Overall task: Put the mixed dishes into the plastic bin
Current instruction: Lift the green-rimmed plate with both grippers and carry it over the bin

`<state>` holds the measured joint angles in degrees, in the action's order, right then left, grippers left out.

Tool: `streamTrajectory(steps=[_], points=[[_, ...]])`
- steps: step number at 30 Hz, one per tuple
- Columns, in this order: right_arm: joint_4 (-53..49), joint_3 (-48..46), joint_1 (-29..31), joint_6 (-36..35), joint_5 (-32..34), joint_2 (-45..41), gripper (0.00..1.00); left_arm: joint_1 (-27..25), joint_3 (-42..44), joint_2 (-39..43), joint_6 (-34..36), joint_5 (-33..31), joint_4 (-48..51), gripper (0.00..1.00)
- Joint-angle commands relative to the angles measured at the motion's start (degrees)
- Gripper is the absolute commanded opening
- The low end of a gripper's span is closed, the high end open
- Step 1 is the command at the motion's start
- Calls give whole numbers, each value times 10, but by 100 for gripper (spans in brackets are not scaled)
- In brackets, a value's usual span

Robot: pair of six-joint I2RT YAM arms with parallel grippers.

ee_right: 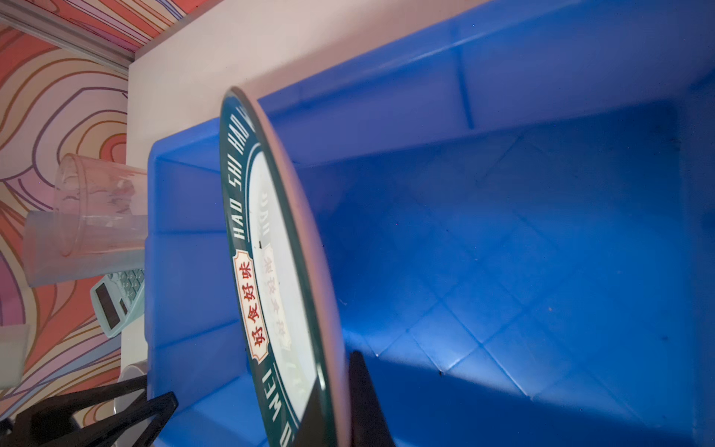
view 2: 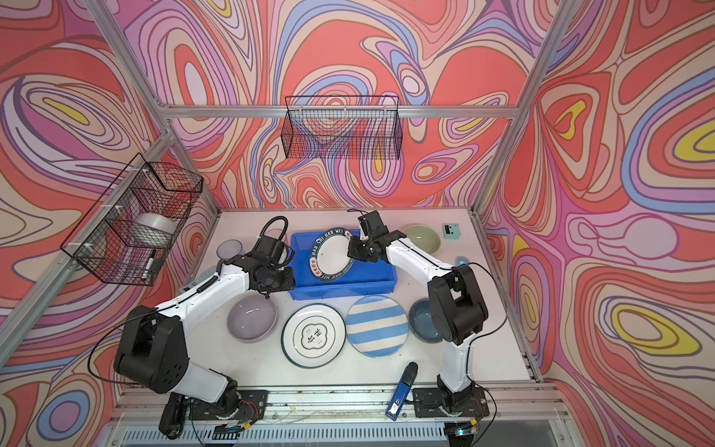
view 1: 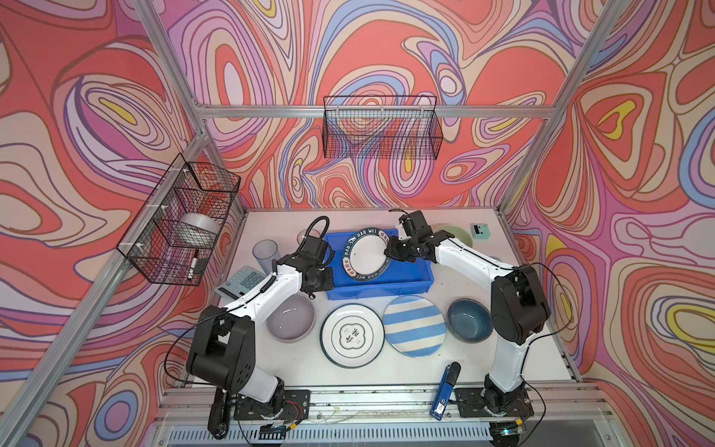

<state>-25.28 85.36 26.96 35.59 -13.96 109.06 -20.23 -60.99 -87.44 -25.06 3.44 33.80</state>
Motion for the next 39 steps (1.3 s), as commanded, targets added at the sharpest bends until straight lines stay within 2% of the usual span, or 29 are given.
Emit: streamTrajectory(steps=[1,7,19,33,39], points=[[47,-15,-1,17,-23,15,3,3,-13,-16,5,4,-5,36],[59,-23,1,25,-32,33,3,3,-15,-27,1,15,-11,30],[80,-34,9,36,-43,68,8,3,-30,-33,3,33,-5,30],[59,-12,19,32,-43,107,24,3,-39,-39,19,45,0,31],[41,-6,24,23,-27,109,34,3,-41,-37,27,49,2,32]])
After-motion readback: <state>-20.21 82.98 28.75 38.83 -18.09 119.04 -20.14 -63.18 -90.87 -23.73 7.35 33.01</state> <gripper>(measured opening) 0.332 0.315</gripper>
